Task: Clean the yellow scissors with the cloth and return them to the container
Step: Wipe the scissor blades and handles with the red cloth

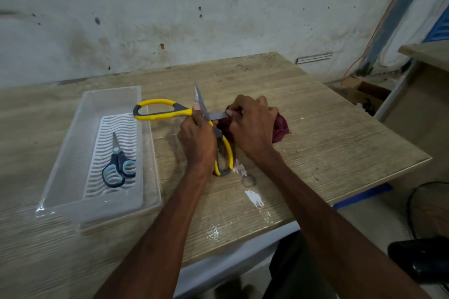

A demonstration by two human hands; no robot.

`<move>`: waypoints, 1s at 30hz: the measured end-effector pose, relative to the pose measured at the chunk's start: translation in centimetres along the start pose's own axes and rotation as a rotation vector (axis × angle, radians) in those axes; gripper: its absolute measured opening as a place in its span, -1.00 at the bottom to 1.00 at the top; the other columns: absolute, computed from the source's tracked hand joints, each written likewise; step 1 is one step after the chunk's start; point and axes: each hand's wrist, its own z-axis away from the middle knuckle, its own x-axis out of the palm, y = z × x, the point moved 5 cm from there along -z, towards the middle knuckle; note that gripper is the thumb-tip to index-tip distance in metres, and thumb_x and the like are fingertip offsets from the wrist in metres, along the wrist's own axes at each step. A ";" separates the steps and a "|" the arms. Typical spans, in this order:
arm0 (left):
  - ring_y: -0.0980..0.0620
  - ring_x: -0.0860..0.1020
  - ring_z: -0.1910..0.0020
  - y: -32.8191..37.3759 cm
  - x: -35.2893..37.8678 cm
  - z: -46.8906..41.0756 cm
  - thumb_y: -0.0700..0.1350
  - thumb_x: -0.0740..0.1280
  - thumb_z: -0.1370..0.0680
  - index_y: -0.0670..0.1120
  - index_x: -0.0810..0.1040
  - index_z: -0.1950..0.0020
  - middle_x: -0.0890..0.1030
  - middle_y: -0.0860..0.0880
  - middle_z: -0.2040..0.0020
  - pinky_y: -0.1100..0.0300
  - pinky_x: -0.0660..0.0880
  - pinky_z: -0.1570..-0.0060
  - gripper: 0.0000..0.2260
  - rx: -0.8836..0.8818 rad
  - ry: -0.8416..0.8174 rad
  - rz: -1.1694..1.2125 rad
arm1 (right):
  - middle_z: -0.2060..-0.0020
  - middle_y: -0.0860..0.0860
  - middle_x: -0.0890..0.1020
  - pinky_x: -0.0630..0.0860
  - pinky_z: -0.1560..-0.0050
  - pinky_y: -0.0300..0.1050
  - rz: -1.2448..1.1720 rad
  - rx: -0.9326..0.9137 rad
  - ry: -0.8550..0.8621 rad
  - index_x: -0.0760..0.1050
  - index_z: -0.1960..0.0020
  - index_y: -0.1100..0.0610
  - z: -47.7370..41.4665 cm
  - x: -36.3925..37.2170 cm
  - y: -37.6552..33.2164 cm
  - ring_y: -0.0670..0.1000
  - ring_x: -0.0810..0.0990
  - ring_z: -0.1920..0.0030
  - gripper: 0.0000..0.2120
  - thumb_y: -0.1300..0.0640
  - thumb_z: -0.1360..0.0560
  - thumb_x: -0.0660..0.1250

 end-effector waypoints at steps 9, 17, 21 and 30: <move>-0.26 0.52 -0.17 -0.3 0.0 -0.2 0.03 0.08 -0.70 -0.32 0.60 -0.10 0.59 -0.33 -0.14 0.16 0.23 0.15 -0.53 0.011 -0.023 0.009 | 0.24 -0.08 0.61 0.26 0.04 0.04 0.066 -0.134 0.013 0.51 0.20 0.03 0.5 0.8 -1.3 0.08 0.46 0.08 -0.97 0.11 -0.41 0.30; -0.30 0.52 -0.16 -0.4 0.2 -0.3 0.05 0.05 -0.70 -0.32 0.61 -0.10 0.60 -0.34 -0.13 0.03 0.34 0.02 -0.50 0.040 0.013 -0.006 | 0.26 0.00 0.60 0.38 0.10 0.07 -0.116 -0.193 0.030 0.56 0.20 0.09 1.2 0.5 -1.5 0.10 0.49 0.15 -0.95 0.18 -0.43 0.34; 0.01 0.54 0.32 -0.9 0.3 -0.5 0.17 0.19 -0.63 -0.15 0.52 0.32 0.56 -0.06 0.36 0.30 0.37 0.37 -0.52 0.031 -0.033 0.072 | 0.20 0.09 0.57 0.45 0.07 0.04 -0.203 -0.203 -0.078 0.59 0.06 0.12 0.8 1.5 -0.1 0.12 0.52 0.13 -0.90 0.15 -0.46 0.32; 0.09 0.67 0.31 -3.6 1.1 -2.8 -0.06 0.29 -0.63 -0.10 0.56 0.21 0.64 -0.02 0.41 0.16 0.58 0.24 -0.75 -0.257 -0.305 0.468 | 0.19 -0.06 0.69 0.55 0.02 -0.20 -0.332 0.218 0.018 0.66 0.07 0.06 -1.2 -1.7 5.6 -0.12 0.63 0.14 -0.92 0.14 -0.44 0.43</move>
